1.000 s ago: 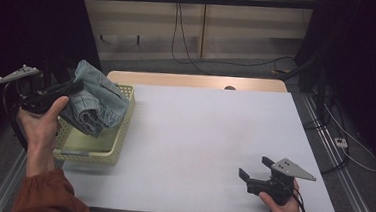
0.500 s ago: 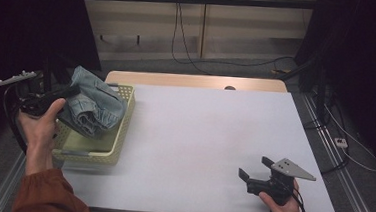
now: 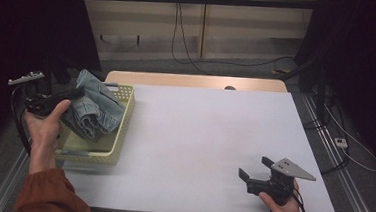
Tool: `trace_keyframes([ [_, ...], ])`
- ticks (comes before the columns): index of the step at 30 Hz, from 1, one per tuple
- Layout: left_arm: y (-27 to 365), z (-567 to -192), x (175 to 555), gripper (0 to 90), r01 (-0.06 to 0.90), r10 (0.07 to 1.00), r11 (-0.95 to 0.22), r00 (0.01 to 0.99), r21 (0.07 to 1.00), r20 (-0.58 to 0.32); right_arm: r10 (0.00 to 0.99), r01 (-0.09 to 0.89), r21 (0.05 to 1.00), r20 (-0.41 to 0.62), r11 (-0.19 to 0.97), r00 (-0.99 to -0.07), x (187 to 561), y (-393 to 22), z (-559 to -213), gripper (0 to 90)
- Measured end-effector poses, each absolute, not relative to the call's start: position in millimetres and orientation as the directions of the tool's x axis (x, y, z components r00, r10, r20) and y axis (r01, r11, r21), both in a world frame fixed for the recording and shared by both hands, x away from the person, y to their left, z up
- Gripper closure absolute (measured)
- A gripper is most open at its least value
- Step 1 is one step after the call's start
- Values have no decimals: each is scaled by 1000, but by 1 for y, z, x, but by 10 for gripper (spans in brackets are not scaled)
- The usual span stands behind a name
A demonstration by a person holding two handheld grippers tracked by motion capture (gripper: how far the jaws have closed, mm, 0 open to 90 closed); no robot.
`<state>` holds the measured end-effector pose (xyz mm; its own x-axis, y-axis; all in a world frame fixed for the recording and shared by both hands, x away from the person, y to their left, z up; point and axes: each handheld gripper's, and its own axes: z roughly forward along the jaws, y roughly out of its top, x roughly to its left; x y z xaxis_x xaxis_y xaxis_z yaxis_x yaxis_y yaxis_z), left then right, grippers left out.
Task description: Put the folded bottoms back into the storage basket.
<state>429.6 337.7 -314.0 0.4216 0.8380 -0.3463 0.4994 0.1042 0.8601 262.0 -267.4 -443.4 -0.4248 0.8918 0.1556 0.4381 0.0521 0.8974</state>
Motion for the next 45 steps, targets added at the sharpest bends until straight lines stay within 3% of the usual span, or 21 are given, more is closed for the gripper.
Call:
trace_keyframes([
  [14,359,-343,443,798,570,814,180,371,801,-447,891,439,897,157,51,-426,262,-268,-443,49],
  [27,361,-346,444,792,592,892,97,304,800,-334,891,438,897,155,54,-427,262,-267,-443,49],
  [45,369,-353,445,779,611,923,70,260,789,-284,891,437,897,150,59,-429,262,-267,-443,50],
])
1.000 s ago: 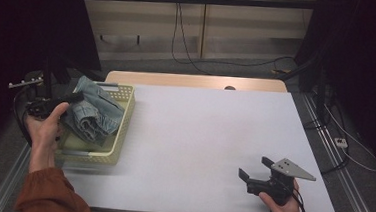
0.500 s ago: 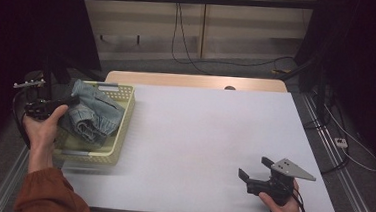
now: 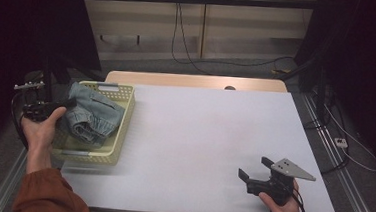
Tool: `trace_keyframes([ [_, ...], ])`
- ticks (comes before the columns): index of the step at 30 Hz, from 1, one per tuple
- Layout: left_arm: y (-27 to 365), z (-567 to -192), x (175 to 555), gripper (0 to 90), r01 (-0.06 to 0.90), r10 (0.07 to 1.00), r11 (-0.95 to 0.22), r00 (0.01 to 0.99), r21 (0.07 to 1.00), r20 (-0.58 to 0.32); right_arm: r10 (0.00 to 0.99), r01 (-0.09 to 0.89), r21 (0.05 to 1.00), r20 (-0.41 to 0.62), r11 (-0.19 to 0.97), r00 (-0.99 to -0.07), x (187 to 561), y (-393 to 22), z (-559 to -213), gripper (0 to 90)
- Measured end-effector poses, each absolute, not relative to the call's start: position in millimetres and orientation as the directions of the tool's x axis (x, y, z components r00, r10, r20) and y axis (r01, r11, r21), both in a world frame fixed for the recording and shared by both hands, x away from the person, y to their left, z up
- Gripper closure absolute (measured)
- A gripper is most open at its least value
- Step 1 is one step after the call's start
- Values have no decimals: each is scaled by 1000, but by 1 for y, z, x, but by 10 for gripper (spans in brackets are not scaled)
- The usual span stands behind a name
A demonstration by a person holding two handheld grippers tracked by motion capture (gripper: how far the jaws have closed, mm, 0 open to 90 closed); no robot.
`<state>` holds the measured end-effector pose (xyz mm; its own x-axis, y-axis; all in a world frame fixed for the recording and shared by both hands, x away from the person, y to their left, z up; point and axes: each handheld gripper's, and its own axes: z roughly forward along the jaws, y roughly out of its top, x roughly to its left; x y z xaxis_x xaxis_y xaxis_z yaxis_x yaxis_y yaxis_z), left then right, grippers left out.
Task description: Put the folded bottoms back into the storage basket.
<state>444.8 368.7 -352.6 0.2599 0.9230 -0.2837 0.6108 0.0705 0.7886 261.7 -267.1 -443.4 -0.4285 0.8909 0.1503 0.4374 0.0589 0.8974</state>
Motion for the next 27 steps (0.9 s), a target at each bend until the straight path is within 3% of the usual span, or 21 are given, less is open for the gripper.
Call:
trace_keyframes([
  [8,369,-355,446,777,627,941,27,246,779,-230,890,438,897,149,61,-430,262,-267,-443,49],
  [27,366,-366,455,775,649,948,8,238,761,-212,888,441,895,146,69,-435,262,-266,-444,52],
])
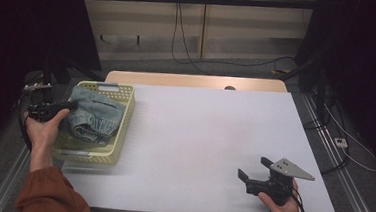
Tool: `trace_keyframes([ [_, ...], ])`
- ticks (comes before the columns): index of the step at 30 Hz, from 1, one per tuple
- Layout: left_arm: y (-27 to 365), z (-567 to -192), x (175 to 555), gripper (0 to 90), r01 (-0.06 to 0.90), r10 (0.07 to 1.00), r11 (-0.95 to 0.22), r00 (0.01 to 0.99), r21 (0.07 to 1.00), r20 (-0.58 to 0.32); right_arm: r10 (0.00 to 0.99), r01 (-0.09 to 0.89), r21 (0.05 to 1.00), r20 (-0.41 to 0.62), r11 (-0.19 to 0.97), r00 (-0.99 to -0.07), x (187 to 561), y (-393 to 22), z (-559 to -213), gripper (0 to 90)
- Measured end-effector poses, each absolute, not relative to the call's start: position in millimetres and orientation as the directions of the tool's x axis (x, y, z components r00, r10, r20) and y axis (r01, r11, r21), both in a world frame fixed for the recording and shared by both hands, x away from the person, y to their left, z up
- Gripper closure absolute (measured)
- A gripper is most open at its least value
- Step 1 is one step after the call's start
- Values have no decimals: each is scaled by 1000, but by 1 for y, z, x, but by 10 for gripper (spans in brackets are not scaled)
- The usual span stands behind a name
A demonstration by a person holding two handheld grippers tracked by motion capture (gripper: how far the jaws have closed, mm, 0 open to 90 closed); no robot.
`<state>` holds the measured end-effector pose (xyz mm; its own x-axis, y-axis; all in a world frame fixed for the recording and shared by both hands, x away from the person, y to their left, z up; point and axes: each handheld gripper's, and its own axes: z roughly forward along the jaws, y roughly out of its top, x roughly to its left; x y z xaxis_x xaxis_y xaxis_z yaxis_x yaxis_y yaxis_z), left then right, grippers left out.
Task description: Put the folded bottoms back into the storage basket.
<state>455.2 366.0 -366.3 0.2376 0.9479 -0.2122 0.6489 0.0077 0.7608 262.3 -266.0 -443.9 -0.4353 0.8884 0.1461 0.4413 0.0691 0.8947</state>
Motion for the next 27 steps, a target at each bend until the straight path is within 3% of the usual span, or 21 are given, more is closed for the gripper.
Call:
trace_keyframes([
  [15,363,-370,459,764,672,965,-45,220,739,-141,888,441,895,146,70,-436,262,-266,-444,52],
  [22,356,-370,461,751,697,974,-122,222,706,-50,889,442,894,146,69,-434,262,-266,-444,52],
  [27,358,-376,464,748,718,978,-108,200,688,-54,889,442,895,151,63,-433,262,-266,-443,52],
])
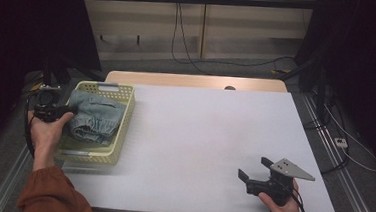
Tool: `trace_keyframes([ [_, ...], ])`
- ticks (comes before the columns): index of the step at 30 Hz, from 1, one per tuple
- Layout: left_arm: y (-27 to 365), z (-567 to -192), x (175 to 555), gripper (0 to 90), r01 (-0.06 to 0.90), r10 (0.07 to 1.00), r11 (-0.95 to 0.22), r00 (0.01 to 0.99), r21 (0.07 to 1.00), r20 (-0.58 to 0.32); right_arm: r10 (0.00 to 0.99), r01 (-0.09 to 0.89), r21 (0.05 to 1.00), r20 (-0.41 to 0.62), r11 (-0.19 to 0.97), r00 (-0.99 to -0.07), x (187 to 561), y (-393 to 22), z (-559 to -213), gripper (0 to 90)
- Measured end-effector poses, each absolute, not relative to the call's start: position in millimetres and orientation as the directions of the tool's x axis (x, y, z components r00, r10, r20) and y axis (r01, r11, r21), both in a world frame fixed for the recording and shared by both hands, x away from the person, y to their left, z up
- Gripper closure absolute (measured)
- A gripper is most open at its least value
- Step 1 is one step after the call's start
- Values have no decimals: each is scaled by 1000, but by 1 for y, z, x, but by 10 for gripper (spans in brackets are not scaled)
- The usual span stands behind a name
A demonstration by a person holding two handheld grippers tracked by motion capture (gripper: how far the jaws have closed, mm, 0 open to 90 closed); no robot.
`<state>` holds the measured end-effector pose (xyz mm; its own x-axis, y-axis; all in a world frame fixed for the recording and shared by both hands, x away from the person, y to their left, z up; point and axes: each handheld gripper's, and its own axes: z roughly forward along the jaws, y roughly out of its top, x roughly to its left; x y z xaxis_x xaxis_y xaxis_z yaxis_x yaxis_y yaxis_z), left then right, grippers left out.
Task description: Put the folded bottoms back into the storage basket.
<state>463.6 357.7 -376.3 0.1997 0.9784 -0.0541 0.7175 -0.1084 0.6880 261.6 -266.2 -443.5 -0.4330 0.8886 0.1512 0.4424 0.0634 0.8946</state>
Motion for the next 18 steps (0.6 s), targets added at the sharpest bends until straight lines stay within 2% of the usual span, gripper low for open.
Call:
trace_keyframes([
  [13,358,-387,471,746,731,973,-84,207,677,-103,889,443,894,150,65,-433,262,-266,-444,51],
  [18,357,-388,474,741,734,974,-91,205,674,-92,889,442,894,148,67,-434,262,-266,-444,51],
])
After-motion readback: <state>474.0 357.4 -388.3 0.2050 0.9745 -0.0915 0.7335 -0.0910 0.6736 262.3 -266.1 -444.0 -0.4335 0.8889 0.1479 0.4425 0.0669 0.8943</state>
